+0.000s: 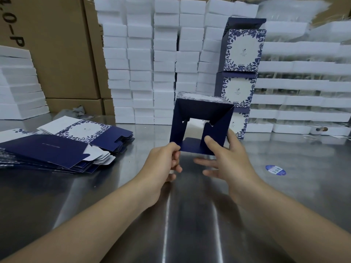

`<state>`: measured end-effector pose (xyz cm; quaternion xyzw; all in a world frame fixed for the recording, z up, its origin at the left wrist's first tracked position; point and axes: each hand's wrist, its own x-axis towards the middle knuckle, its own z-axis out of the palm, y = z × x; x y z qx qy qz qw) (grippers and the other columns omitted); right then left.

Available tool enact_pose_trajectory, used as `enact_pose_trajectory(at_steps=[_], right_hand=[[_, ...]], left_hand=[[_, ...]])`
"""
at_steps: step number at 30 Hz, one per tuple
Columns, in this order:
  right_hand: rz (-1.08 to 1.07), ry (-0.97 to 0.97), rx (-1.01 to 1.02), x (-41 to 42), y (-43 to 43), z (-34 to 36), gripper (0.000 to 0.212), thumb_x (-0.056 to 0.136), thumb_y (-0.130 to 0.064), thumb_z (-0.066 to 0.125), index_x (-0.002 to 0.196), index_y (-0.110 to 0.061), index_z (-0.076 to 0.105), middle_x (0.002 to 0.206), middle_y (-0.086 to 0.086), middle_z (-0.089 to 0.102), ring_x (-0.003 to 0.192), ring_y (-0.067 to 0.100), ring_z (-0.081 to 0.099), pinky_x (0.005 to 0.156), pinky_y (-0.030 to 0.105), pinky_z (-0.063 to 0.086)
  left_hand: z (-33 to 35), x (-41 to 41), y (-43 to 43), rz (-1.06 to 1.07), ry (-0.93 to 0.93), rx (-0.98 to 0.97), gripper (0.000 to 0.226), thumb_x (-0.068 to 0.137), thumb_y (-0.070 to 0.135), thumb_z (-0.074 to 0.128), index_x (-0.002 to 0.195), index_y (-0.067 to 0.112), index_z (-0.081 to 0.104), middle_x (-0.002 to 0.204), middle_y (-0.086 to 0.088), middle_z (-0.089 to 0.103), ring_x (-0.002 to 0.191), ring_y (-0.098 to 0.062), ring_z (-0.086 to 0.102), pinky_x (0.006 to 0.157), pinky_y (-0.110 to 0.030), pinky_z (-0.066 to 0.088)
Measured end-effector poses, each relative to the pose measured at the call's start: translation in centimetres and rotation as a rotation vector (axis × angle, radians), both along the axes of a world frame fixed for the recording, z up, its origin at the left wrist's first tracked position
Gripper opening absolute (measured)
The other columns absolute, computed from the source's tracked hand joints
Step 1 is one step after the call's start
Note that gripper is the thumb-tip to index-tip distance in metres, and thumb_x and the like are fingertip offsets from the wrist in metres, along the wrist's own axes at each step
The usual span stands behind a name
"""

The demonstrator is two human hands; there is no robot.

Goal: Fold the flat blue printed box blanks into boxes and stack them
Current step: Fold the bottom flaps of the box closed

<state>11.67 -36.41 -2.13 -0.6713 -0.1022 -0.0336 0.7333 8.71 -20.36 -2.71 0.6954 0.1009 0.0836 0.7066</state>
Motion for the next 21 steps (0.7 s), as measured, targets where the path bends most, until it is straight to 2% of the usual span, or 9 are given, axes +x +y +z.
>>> enact_pose_trajectory(at_steps=[2, 3, 5, 6, 8, 10, 14, 18, 21], right_hand=[[-0.003, -0.005, -0.007, 0.2, -0.1, -0.2, 0.051, 0.106, -0.031, 0.063, 0.149, -0.048, 0.043, 0.104, -0.014, 0.080, 0.081, 0.024, 0.081, 0.050, 0.027, 0.054], [-0.003, -0.008, -0.007, 0.2, -0.1, -0.3, 0.050, 0.106, -0.031, 0.062, 0.150, -0.048, 0.043, 0.103, -0.014, 0.081, 0.081, 0.024, 0.081, 0.050, 0.028, 0.054], [0.002, -0.011, -0.012, 0.4, -0.1, -0.5, 0.046, 0.108, -0.031, 0.059, 0.148, -0.047, 0.045, 0.100, -0.017, 0.080, 0.079, 0.025, 0.081, 0.051, 0.028, 0.054], [0.010, -0.010, -0.019, 0.5, -0.1, -0.6, 0.044, 0.108, -0.031, 0.058, 0.147, -0.047, 0.046, 0.098, -0.020, 0.080, 0.079, 0.025, 0.081, 0.051, 0.028, 0.054], [0.013, 0.000, -0.034, 0.7, 0.0, -0.8, 0.040, 0.109, -0.033, 0.056, 0.146, -0.047, 0.047, 0.098, -0.024, 0.079, 0.077, 0.025, 0.081, 0.051, 0.028, 0.055], [-0.004, 0.022, -0.031, 1.0, 0.0, -1.0, 0.042, 0.109, -0.036, 0.055, 0.148, -0.048, 0.044, 0.100, -0.024, 0.078, 0.075, 0.026, 0.081, 0.053, 0.029, 0.055], [-0.015, 0.037, -0.050, 1.3, 0.1, -1.2, 0.039, 0.109, -0.037, 0.055, 0.136, -0.058, 0.036, 0.087, -0.034, 0.075, 0.073, 0.026, 0.080, 0.055, 0.031, 0.054], [0.000, 0.049, -0.042, 1.4, 0.1, -1.0, 0.041, 0.106, -0.042, 0.057, 0.144, -0.051, 0.045, 0.093, -0.028, 0.076, 0.074, 0.029, 0.080, 0.059, 0.034, 0.054], [0.020, 0.076, -0.023, 1.1, 0.2, -0.7, 0.038, 0.103, -0.050, 0.059, 0.139, -0.056, 0.047, 0.100, -0.028, 0.072, 0.073, 0.032, 0.080, 0.061, 0.036, 0.056]], left_hand=[[-0.3, 0.1, 0.1, 0.038, -0.020, 0.018, 0.013, 0.098, 0.025, 0.064, 0.089, 0.016, 0.065, 0.073, 0.000, 0.059, 0.071, -0.016, 0.066, 0.052, -0.029, 0.050], [-0.3, 0.1, 0.1, 0.054, -0.036, 0.007, 0.011, 0.097, 0.023, 0.067, 0.107, 0.019, 0.065, 0.085, 0.000, 0.066, 0.081, -0.018, 0.070, 0.054, -0.029, 0.055], [-0.6, 0.6, 0.5, 0.060, -0.097, -0.011, 0.042, 0.097, 0.026, 0.071, 0.135, 0.035, 0.054, 0.109, 0.001, 0.074, 0.099, -0.021, 0.075, 0.064, -0.032, 0.062], [-0.6, 0.7, 0.6, 0.044, -0.128, 0.005, 0.048, 0.099, 0.029, 0.071, 0.139, 0.044, 0.051, 0.114, 0.003, 0.076, 0.101, -0.019, 0.076, 0.067, -0.033, 0.062], [-0.4, 0.8, 0.7, 0.018, -0.177, 0.034, 0.043, 0.103, 0.035, 0.068, 0.140, 0.051, 0.052, 0.113, 0.008, 0.078, 0.099, -0.015, 0.078, 0.067, -0.030, 0.060], [-0.5, 1.0, 0.7, 0.034, -0.201, 0.029, 0.036, 0.106, 0.038, 0.063, 0.140, 0.044, 0.056, 0.108, 0.011, 0.079, 0.096, -0.015, 0.078, 0.067, -0.031, 0.059], [-0.7, 1.3, 0.7, 0.050, -0.188, -0.003, 0.029, 0.108, 0.041, 0.058, 0.137, 0.038, 0.059, 0.104, 0.010, 0.080, 0.094, -0.018, 0.079, 0.066, -0.032, 0.060], [-0.3, 1.3, 0.7, 0.031, -0.149, -0.080, 0.032, 0.102, 0.053, 0.062, 0.132, 0.042, 0.062, 0.107, 0.014, 0.079, 0.093, -0.020, 0.080, 0.067, -0.037, 0.063], [-0.3, 1.1, 0.8, 0.022, -0.115, -0.119, 0.040, 0.092, 0.069, 0.067, 0.125, 0.047, 0.062, 0.114, 0.017, 0.073, 0.094, -0.020, 0.080, 0.069, -0.038, 0.064]])
